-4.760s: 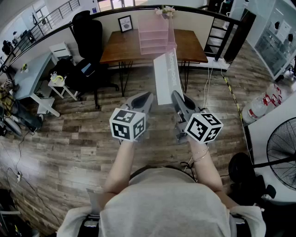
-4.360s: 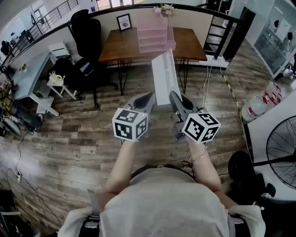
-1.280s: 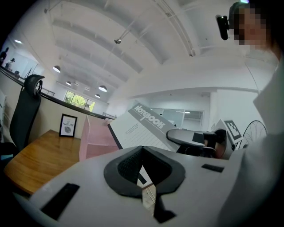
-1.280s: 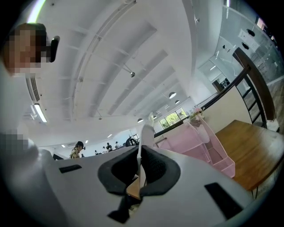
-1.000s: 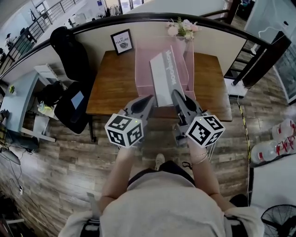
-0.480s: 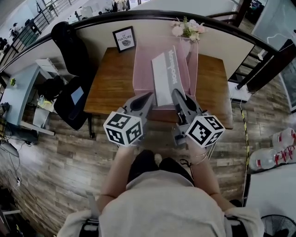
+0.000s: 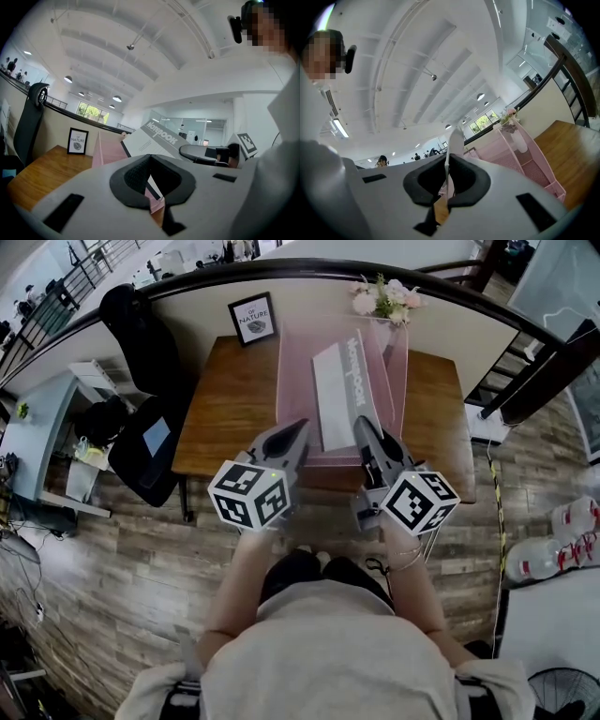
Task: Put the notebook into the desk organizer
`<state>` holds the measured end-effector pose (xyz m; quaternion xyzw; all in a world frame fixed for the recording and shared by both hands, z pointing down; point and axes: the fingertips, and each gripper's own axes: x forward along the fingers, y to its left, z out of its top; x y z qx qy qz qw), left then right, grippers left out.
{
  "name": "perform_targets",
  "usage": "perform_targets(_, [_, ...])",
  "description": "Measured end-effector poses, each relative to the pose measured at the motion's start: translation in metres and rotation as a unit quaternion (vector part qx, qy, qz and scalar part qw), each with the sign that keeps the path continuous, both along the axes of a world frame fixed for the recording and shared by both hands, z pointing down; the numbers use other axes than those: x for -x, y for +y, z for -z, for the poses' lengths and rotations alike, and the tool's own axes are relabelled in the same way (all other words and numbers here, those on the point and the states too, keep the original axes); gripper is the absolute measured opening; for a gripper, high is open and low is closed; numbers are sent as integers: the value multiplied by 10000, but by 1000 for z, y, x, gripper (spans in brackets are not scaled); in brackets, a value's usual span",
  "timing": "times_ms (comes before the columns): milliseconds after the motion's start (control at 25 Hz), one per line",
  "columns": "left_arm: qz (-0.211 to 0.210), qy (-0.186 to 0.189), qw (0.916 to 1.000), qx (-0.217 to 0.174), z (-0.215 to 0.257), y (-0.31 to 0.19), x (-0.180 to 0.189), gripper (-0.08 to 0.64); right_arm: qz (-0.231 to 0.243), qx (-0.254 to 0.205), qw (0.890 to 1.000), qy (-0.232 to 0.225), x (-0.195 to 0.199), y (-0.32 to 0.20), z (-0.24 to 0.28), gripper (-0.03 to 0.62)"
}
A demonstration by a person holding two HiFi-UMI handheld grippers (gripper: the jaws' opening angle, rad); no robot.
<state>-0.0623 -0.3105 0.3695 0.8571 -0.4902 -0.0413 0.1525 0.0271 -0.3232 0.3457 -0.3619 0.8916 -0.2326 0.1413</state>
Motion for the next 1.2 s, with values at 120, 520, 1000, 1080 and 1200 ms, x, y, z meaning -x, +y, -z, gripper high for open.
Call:
perform_targets(120, [-8, 76, 10000, -21, 6, -7, 5, 11, -100, 49, 9999, -28, 1, -9, 3, 11])
perform_targets(520, [-221, 224, 9995, 2, 10, -21, 6, 11, -220, 145, 9997, -18, 19, -31, 4, 14])
perform_targets(1000, [-363, 345, 9987, 90, 6, -26, 11, 11, -267, 344, 9990, -47, 33, -56, -2, 31])
perform_targets(1080, [-372, 361, 9986, 85, 6, -27, 12, 11, -297, 377, 9988, 13, 32, -61, -4, 31])
perform_targets(1200, [-403, 378, 9984, 98, 5, -27, 12, 11, -375, 422, 9983, 161, 31, -66, -9, 37])
